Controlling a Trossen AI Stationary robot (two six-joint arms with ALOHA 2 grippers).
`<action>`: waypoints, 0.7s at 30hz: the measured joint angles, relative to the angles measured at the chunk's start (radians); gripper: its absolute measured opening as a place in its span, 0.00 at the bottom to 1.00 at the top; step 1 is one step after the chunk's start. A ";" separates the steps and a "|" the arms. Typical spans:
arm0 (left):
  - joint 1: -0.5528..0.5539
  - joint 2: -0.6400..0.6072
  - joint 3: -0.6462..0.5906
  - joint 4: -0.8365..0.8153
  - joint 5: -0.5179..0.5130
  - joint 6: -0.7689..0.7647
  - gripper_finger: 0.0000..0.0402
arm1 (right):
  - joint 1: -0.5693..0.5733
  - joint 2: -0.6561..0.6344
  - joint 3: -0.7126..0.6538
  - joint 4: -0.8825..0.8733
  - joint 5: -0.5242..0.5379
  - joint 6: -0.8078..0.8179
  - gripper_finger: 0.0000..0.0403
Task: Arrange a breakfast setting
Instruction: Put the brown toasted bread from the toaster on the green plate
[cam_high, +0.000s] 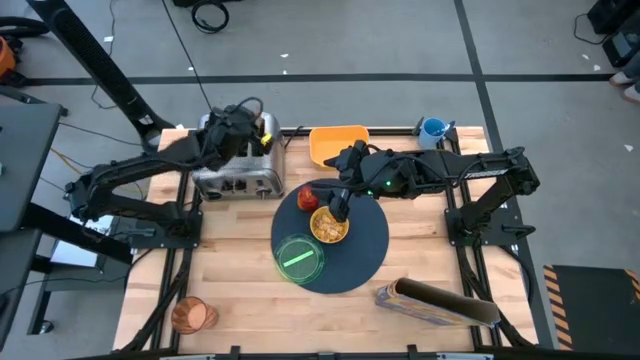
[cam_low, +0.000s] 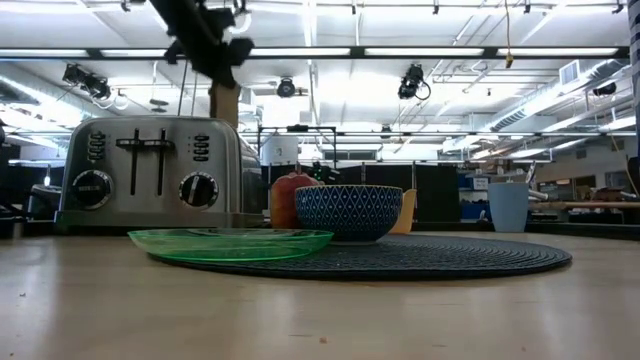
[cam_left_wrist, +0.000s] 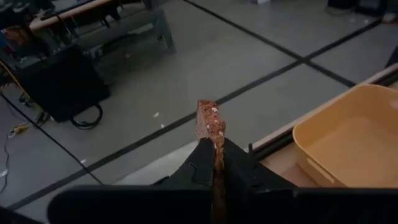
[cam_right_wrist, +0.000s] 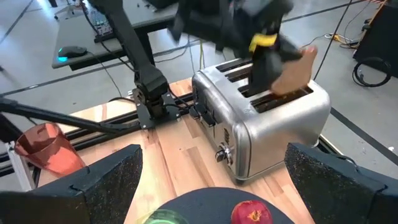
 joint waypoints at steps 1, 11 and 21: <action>0.000 0.000 0.041 -0.049 0.006 -0.001 0.05 | 0.004 0.000 0.000 -0.003 0.000 0.000 0.98; 0.000 -0.003 0.363 -0.419 0.323 -0.048 0.05 | 0.020 -0.001 0.000 -0.020 0.002 -0.010 0.98; -0.147 -0.020 0.388 -0.456 0.657 -0.014 0.05 | 0.099 -0.001 0.000 -0.072 0.092 -0.053 0.98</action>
